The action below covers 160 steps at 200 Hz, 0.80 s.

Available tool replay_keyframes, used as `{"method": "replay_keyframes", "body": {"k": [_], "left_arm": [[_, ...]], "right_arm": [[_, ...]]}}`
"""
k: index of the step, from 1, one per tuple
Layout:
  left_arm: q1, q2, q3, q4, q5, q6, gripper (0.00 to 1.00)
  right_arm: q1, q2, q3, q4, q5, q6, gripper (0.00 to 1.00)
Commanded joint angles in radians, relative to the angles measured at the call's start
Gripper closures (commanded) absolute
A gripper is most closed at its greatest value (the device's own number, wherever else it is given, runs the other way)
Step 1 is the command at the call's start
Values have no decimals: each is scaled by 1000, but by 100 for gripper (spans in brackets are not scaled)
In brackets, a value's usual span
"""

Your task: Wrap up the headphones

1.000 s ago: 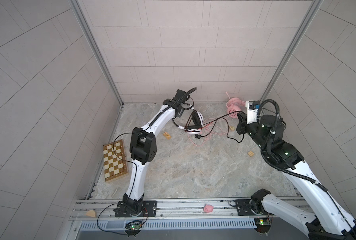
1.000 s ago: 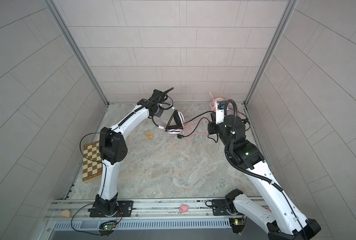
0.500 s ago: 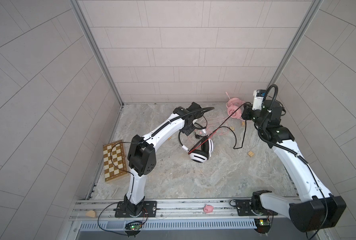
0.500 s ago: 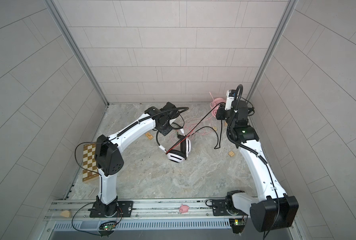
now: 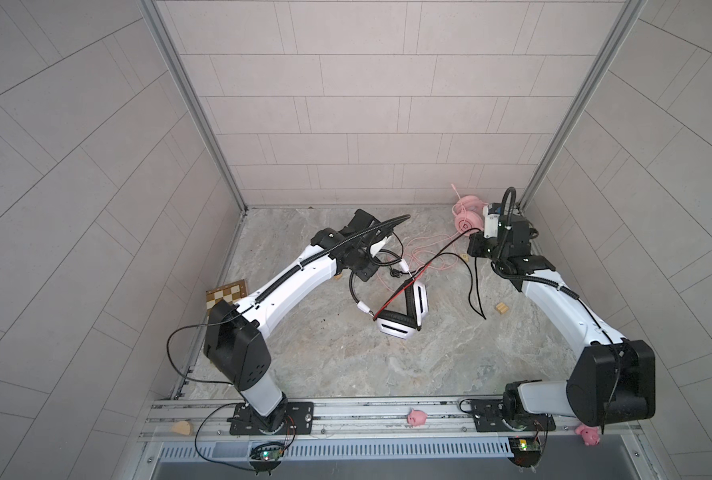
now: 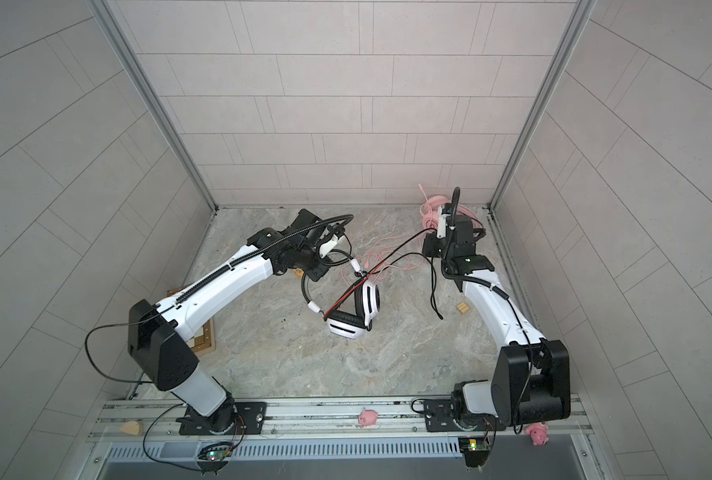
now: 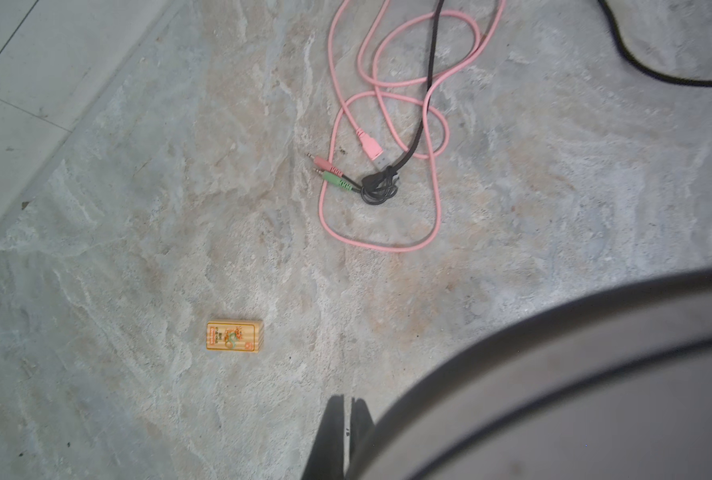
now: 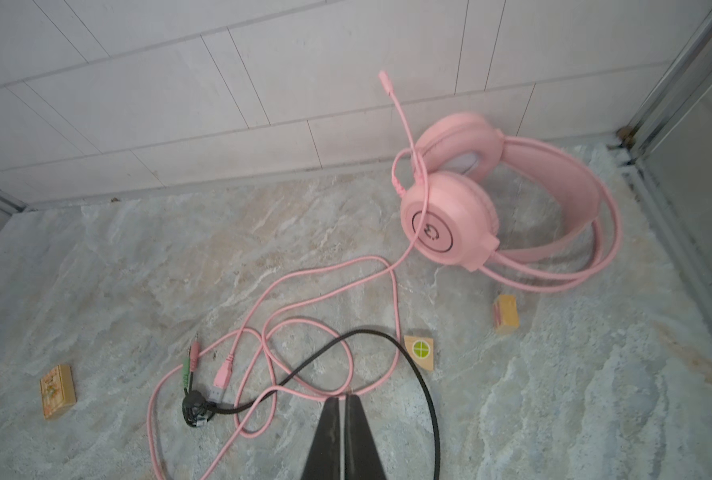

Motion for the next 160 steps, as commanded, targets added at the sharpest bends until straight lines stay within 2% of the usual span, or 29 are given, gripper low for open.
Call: {"method": "replay_keyframes", "body": {"k": [1, 25, 56, 102, 138, 160], "left_arm": [[11, -55, -7, 61, 84, -16, 100], [24, -59, -11, 71, 119, -29, 100], [81, -74, -15, 85, 196, -71, 100], [214, -139, -140, 295, 378, -224, 100], [232, -139, -157, 358, 407, -278, 100], [233, -138, -143, 358, 361, -342, 100]], "right_arm": [[-6, 13, -60, 67, -53, 30, 100], [-5, 54, -73, 91, -116, 45, 100], [-4, 102, -94, 146, -142, 63, 100], [2, 184, -77, 148, -169, 72, 100], [14, 222, -65, 141, -190, 68, 100], [26, 253, -52, 143, -188, 62, 100]]}}
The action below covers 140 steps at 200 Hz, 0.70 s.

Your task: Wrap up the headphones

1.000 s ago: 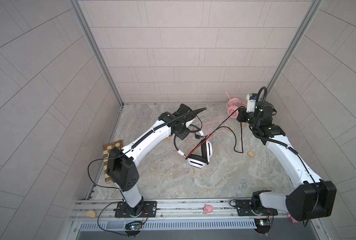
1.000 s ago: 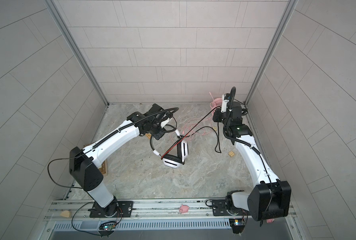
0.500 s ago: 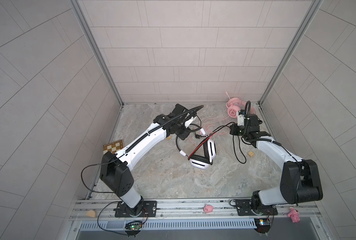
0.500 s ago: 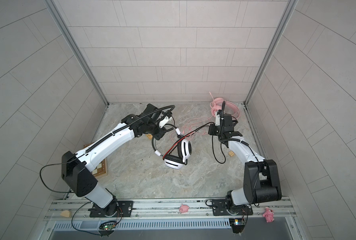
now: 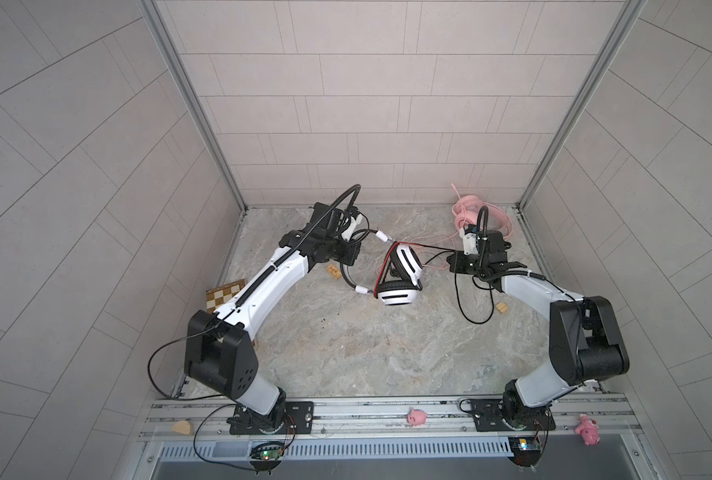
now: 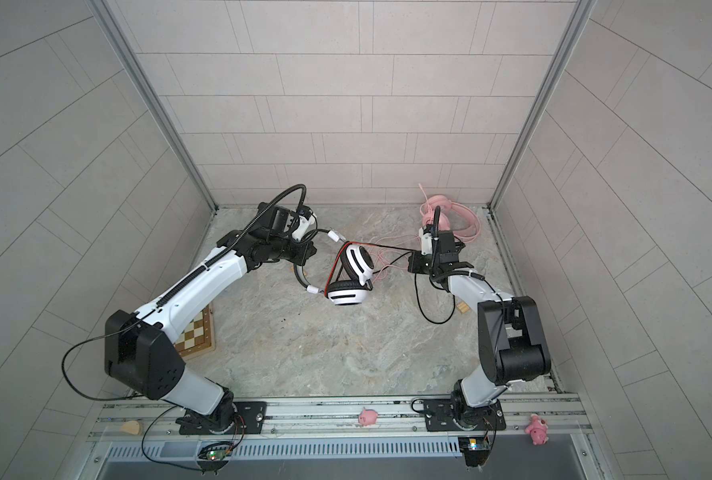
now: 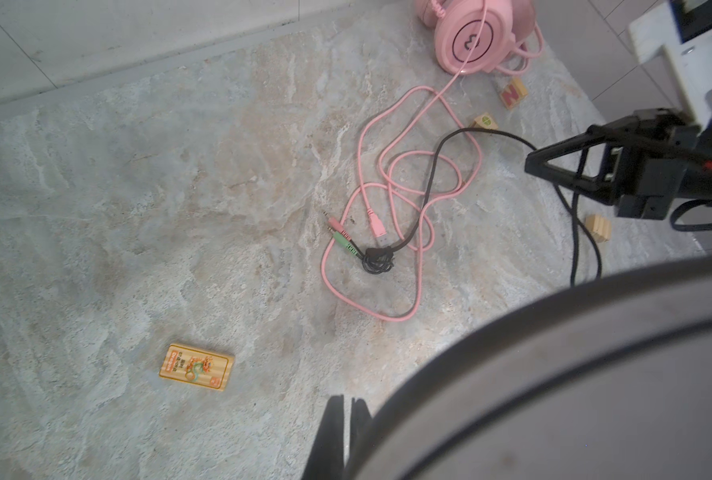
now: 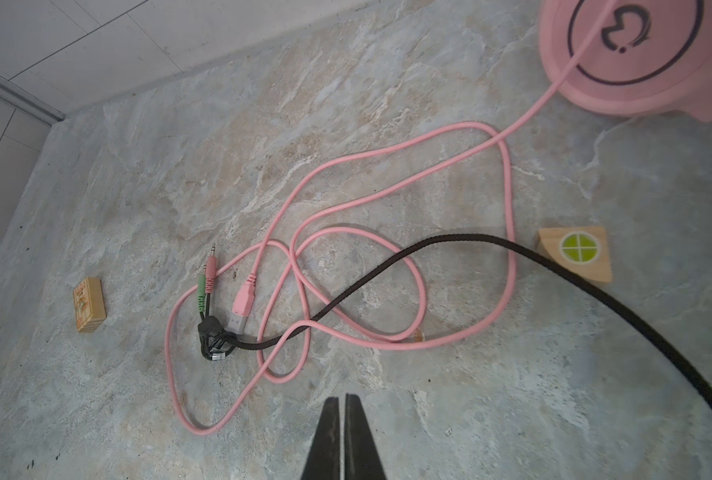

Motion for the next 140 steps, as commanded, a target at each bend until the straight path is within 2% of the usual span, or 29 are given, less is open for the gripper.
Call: {"method": "replay_keyframes", "body": {"k": [1, 10, 18, 30, 66, 86, 140], "left_arm": [[0, -45, 24, 84, 50, -115, 100], [6, -36, 45, 56, 16, -165, 100], [17, -31, 56, 52, 41, -186, 100], [28, -33, 50, 77, 79, -196, 100], [34, -70, 18, 107, 86, -203, 100], [47, -106, -30, 179, 73, -242, 100], [62, -170, -97, 260, -48, -297, 100]], "right_arm": [[2, 37, 29, 4, 17, 3, 100], [7, 52, 38, -1, 17, 3, 100], [11, 63, 45, -2, 17, 5, 100], [20, 77, 49, 0, 18, 4, 100], [50, 112, 53, 14, 23, 5, 100], [75, 135, 55, 18, 33, 6, 100], [258, 250, 169, 11, 64, 9, 100]]}}
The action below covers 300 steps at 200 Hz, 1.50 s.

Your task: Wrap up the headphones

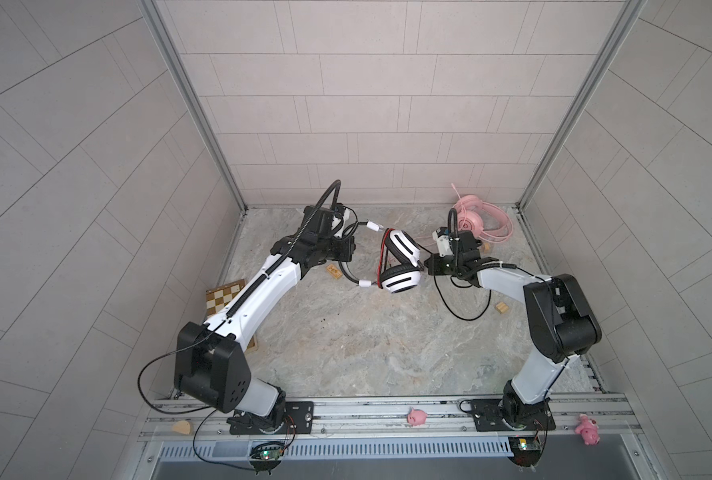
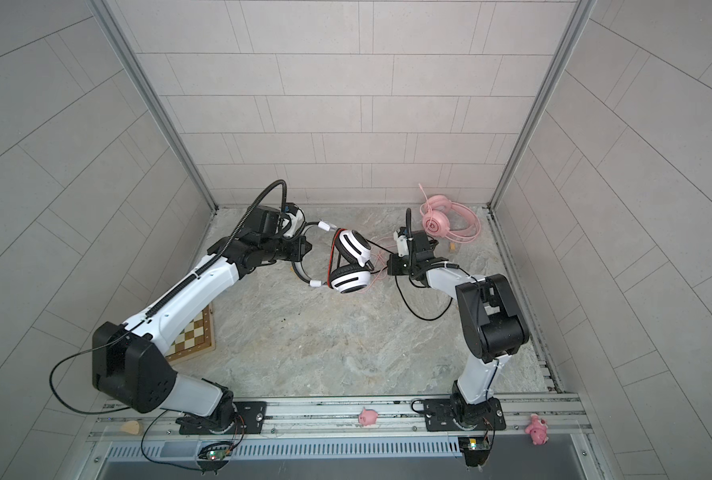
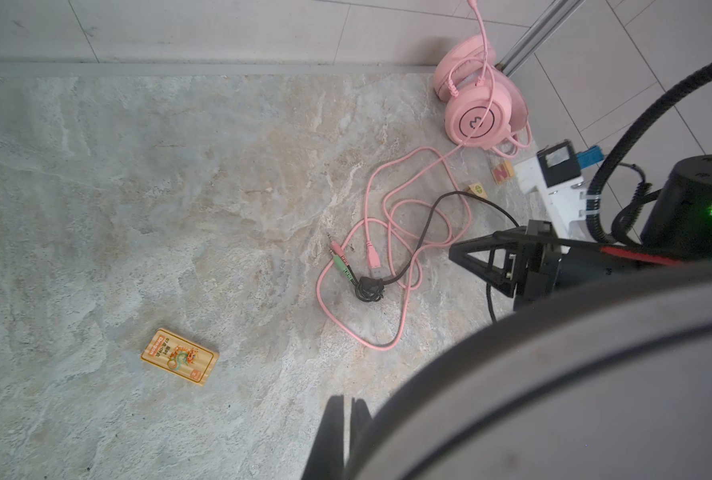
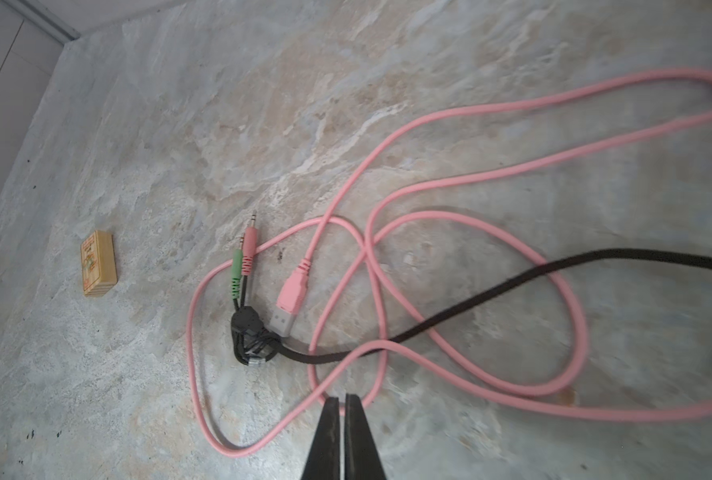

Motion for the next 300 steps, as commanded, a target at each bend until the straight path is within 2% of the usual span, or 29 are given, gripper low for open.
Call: {"method": "replay_keyframes", "body": {"k": [1, 28, 54, 81, 111, 151, 194, 220, 250, 276, 300], "left_arm": [[21, -83, -8, 150, -25, -86, 100], [67, -125, -64, 229, -44, -149, 100], [135, -145, -77, 256, -27, -191, 100], [228, -100, -35, 243, 103, -262, 100], [341, -64, -77, 372, 220, -410, 100], [416, -76, -89, 367, 178, -425, 100], [481, -77, -108, 351, 112, -463, 100], [499, -83, -121, 337, 60, -463, 100], [501, -90, -133, 330, 22, -459, 100], [501, -73, -125, 334, 60, -442, 100], [502, -64, -141, 366, 80, -456, 100]], "right_arm": [[80, 58, 54, -26, 54, 8, 100], [177, 138, 90, 16, 69, 27, 99], [235, 209, 91, 120, 14, 94, 93], [268, 276, 109, 194, -22, 143, 89], [270, 324, 104, 274, -53, 198, 88], [269, 334, 59, 345, -90, 247, 92], [279, 289, -57, 421, -98, 261, 98], [282, 235, -76, 350, -117, 237, 100], [306, 120, -109, 212, -78, 160, 100], [332, -6, -146, 109, -72, 125, 100], [386, -123, -160, -19, 5, 71, 100]]}}
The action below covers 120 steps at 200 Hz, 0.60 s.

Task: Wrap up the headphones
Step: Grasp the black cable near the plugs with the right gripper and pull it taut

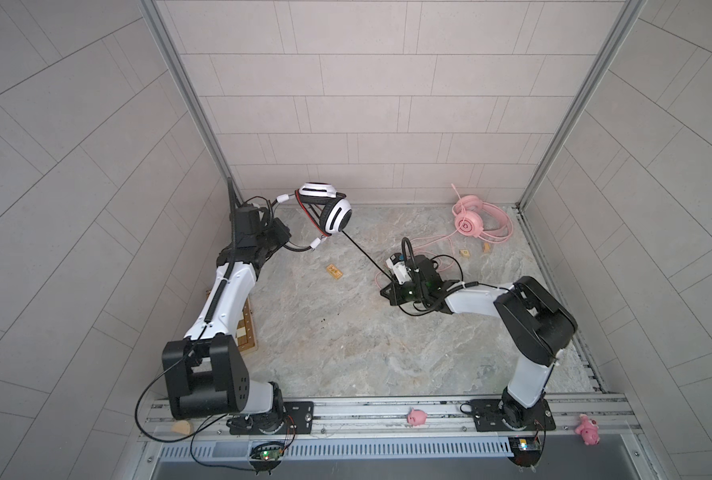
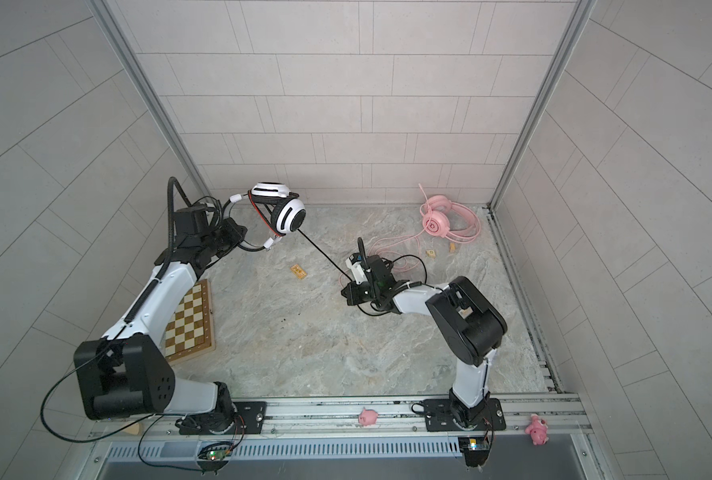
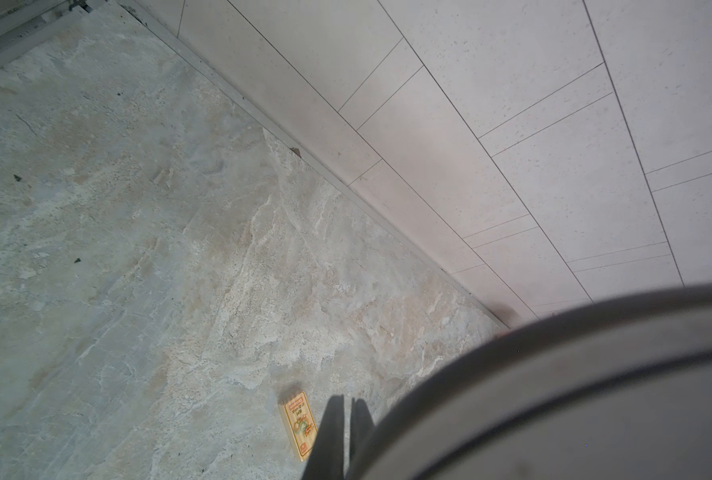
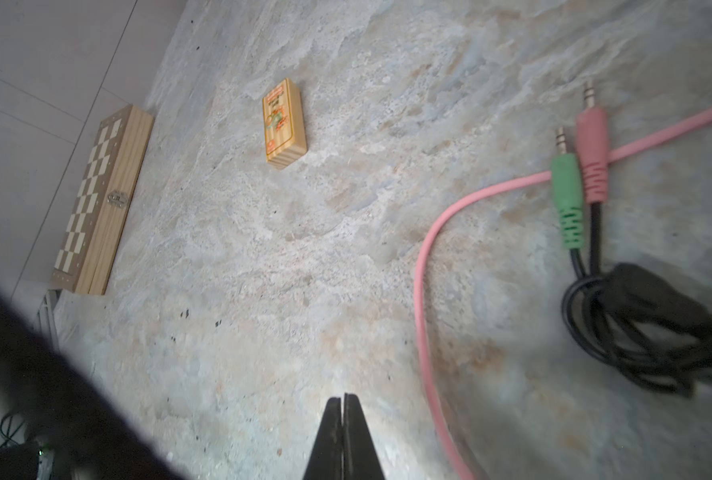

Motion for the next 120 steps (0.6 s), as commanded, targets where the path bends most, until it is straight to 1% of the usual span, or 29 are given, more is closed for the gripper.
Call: {"method": "replay_keyframes", "body": {"k": [1, 20, 49, 65, 77, 95, 120], "left_arm": [[14, -12, 6, 118, 30, -54, 100], [14, -5, 17, 83, 10, -46, 100], [12, 8, 33, 55, -3, -26, 100], [9, 6, 31, 23, -53, -12, 100], [-6, 4, 27, -6, -112, 0, 100], [-53, 23, 47, -74, -209, 47, 100], [-126, 85, 124, -194, -285, 124, 100]], "right_arm": [[48, -104, -19, -199, 80, -72, 100], [96, -158, -3, -293, 119, -121, 100], [178, -197, 51, -439, 171, -191, 100], [225, -216, 90, -508, 215, -229, 100], [242, -230, 121, -537, 213, -236, 100], [254, -256, 164, -555, 192, -235, 100], [259, -308, 206, -548, 190, -258, 100]]}}
